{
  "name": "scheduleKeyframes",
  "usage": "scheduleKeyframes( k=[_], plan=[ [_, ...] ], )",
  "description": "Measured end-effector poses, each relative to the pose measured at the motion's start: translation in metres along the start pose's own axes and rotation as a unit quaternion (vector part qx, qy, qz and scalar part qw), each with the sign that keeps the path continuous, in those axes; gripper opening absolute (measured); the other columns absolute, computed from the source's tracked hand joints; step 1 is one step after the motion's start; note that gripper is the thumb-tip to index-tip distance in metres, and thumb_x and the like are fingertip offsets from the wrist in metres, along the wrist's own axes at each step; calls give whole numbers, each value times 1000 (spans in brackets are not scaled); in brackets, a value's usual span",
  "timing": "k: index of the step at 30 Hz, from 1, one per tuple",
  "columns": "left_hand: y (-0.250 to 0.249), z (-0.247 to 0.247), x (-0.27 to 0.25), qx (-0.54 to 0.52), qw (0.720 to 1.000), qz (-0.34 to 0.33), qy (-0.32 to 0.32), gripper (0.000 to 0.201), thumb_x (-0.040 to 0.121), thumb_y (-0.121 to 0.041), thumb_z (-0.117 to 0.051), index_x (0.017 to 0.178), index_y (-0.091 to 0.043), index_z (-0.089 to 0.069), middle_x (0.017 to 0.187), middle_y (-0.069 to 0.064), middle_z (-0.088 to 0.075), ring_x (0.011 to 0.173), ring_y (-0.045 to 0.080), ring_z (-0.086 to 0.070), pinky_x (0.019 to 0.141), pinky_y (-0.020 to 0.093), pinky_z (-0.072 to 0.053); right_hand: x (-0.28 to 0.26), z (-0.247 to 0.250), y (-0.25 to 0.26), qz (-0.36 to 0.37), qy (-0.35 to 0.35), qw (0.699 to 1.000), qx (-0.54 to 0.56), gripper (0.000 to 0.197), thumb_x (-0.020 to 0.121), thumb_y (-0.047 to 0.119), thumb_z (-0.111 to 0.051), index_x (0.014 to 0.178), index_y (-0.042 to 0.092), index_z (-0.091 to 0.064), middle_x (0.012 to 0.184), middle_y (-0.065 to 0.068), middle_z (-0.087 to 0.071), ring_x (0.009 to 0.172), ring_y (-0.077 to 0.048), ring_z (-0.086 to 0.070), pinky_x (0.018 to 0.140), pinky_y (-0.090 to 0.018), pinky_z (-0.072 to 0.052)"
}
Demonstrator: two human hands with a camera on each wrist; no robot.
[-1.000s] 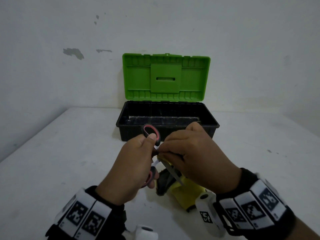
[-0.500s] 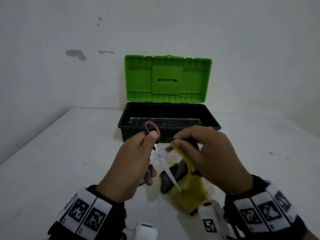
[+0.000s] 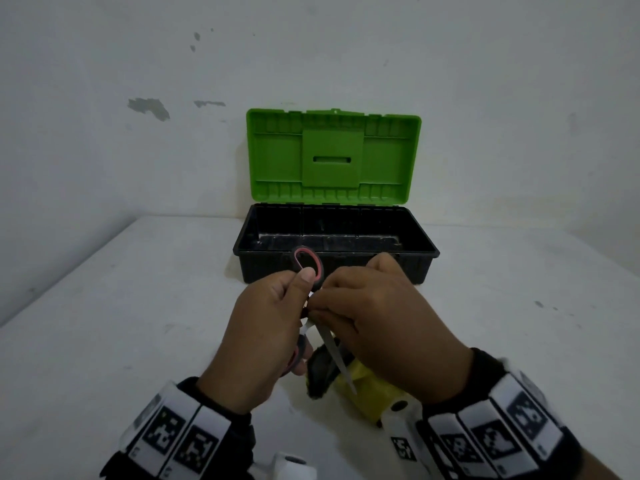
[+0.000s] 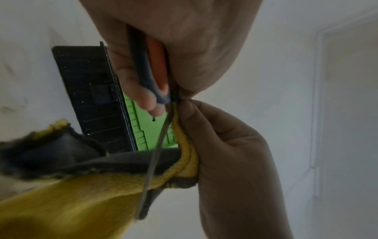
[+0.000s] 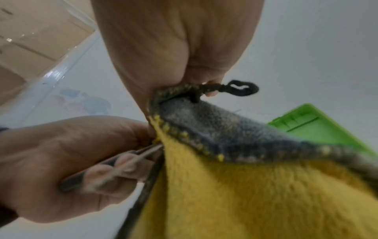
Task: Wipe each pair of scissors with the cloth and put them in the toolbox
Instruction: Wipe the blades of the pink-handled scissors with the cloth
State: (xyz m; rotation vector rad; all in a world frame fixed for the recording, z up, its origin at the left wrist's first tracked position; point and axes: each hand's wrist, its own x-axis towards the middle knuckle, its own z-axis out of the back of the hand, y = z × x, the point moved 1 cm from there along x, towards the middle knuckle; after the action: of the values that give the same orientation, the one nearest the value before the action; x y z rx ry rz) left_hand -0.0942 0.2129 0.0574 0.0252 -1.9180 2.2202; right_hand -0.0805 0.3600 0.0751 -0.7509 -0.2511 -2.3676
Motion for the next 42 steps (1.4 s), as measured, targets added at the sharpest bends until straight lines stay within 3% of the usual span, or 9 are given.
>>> scheduleKeyframes(
  k=[4,8,12,19,27,33,35,39,42],
  plan=[
    [4,-2,-3,16,1000,2,-14,40,98,-43,-46,83,-9,-61,56,26,-50,38,28,-51,37,28,-45,-2,6,-13,15,42,998,-33,4,86,26,-72,84,29,-73,78,10,-66,64,-12,-56,71,-30,-23],
    [3,-2,-2,20,1000,2,-21,43,98,-44,-46,83,-6,-57,56,26,-52,37,24,-52,38,29,-47,-5,11,-23,-21,6,1000,9,18,92,30,-57,86,26,-74,87,10,-71,74,-10,-61,73,-30,-30],
    [0,-4,1,-8,1000,-2,-7,46,98,-42,-46,85,0,-56,66,33,-50,43,32,-51,38,31,-46,-2,-1,-4,13,-14,1000,18,17,92,28,-59,88,24,-75,87,8,-71,76,-11,-62,73,-31,-31],
    [1,-4,-1,8,1000,14,-19,40,98,-43,-46,89,-8,-63,81,35,-60,44,31,-54,39,31,-49,-4,-5,-8,13,-21,1000,9,17,91,26,-60,82,24,-74,82,6,-71,72,-15,-64,73,-33,-31],
    [1,-6,2,13,1000,6,-16,43,98,-43,-46,83,-7,-61,66,30,-57,45,34,-56,39,29,-48,-3,-4,2,59,14,998,13,15,91,24,-61,81,26,-72,82,10,-70,70,-11,-59,72,-29,-26],
    [-4,1,2,-16,999,16,-32,43,99,-41,-48,87,0,-56,59,24,-51,40,26,-54,38,28,-46,-18,7,-16,-83,-95,985,120,12,91,33,-63,93,28,-73,89,18,-70,83,12,-51,78,-23,-38],
    [-6,2,1,-17,999,14,-34,44,99,-41,-48,88,1,-56,59,26,-51,38,24,-53,38,27,-46,-19,11,-17,-113,-134,976,130,6,89,30,-69,92,27,-73,86,18,-69,81,10,-52,77,-23,-44],
    [-8,-1,1,-28,999,12,-31,42,98,-41,-47,89,-1,-59,63,29,-51,37,23,-53,39,27,-45,-15,6,-6,-89,-100,980,146,12,86,33,-69,92,25,-75,88,14,-71,84,11,-52,79,-10,-41],
    [-9,-3,-1,-35,999,16,-32,42,98,-42,-48,83,-4,-58,57,16,-53,42,28,-54,39,29,-46,-16,-2,-1,-57,-79,986,134,7,84,28,-73,88,23,-76,86,10,-72,83,5,-52,76,-18,-42]
  ],
)
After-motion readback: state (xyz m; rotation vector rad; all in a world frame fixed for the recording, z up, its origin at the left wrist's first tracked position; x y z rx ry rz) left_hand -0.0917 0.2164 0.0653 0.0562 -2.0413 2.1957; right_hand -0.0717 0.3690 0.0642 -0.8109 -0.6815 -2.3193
